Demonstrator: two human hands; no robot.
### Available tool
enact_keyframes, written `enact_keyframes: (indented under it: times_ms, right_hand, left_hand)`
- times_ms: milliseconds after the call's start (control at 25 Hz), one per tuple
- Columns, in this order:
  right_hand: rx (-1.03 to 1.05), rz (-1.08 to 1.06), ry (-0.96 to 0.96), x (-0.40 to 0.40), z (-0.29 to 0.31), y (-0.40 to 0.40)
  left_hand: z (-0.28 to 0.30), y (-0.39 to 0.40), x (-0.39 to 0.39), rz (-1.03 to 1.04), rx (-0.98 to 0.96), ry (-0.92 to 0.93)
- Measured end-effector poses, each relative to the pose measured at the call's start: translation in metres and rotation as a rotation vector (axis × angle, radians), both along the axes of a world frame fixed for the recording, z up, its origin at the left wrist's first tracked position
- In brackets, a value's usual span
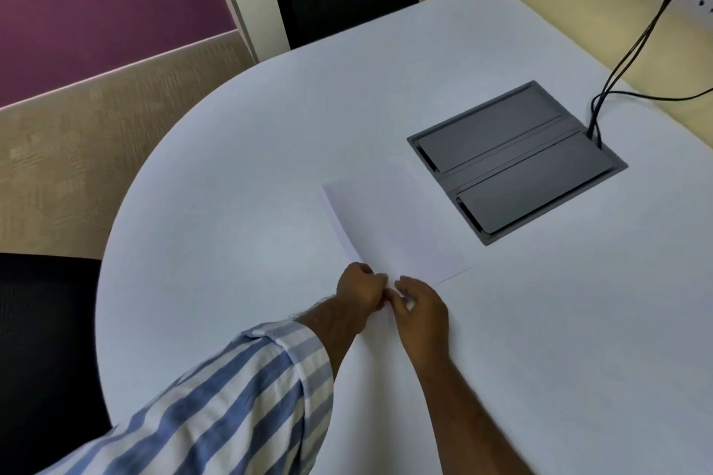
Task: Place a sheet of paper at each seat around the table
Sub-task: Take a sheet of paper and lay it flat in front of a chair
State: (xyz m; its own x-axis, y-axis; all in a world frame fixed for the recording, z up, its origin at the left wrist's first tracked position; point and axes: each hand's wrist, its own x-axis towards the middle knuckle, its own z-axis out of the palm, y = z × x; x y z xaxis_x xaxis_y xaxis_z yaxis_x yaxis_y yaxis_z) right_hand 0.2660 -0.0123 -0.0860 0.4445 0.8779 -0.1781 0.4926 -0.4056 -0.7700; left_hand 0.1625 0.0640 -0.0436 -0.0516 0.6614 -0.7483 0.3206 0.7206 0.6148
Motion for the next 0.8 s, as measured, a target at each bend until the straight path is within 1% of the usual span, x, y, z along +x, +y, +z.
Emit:
enact_keyframes:
  times_ms: [80, 160, 200, 240, 280, 320, 360, 400, 440, 520, 600, 680, 800]
  right_hand:
    - [0.011, -0.099, 0.08, 0.006, 0.002, 0.001]
    - [0.0, -0.348, 0.17, 0.011, 0.003, 0.005]
    - [-0.065, -0.511, 0.277, 0.013, 0.005, 0.009]
    - [-0.142, -0.664, 0.474, 0.015, 0.006, 0.013]
    - [-0.192, -0.782, 0.717, 0.017, 0.006, 0.016]
    - [-0.199, -0.851, 0.937, 0.019, 0.007, 0.019]
    - [-0.169, -0.872, 1.097, 0.023, 0.005, 0.022]
    - [-0.125, -0.874, 1.207, 0.027, 0.005, 0.026]
    - [-0.084, -0.87, 1.279, 0.032, 0.004, 0.03]
    - [-0.043, -0.875, 1.312, 0.048, 0.004, 0.041]
    - [-0.052, -0.849, 1.237, 0.066, 0.004, 0.053]
    - [-0.093, -0.751, 1.087, 0.087, 0.005, 0.064]
    - [-0.201, -0.452, 0.818, 0.111, 0.012, 0.075]
  left_hand:
    - [-0.001, 0.001, 0.0, -0.016, 0.013, 0.036]
    - [-0.003, 0.002, 0.0, 0.054, 0.015, -0.028]
    - [-0.003, 0.001, 0.0, 0.106, 0.008, -0.084]
    - [-0.001, 0.001, 0.002, 0.148, -0.005, -0.128]
    - [0.001, 0.002, 0.003, 0.172, -0.02, -0.15]
    - [0.0, 0.002, 0.003, 0.179, -0.03, -0.156]
    - [-0.001, 0.002, 0.004, 0.18, -0.036, -0.161]
    - [-0.001, 0.002, 0.003, 0.185, -0.038, -0.168]
    - [0.0, 0.002, 0.001, 0.198, -0.042, -0.175]
    - [-0.001, 0.0, -0.003, 0.221, -0.051, -0.184]
    - [-0.004, -0.005, -0.009, 0.209, -0.044, -0.182]
    - [-0.01, -0.013, -0.018, 0.166, -0.015, -0.153]
    - [-0.01, -0.021, -0.036, 0.114, 0.058, -0.108]
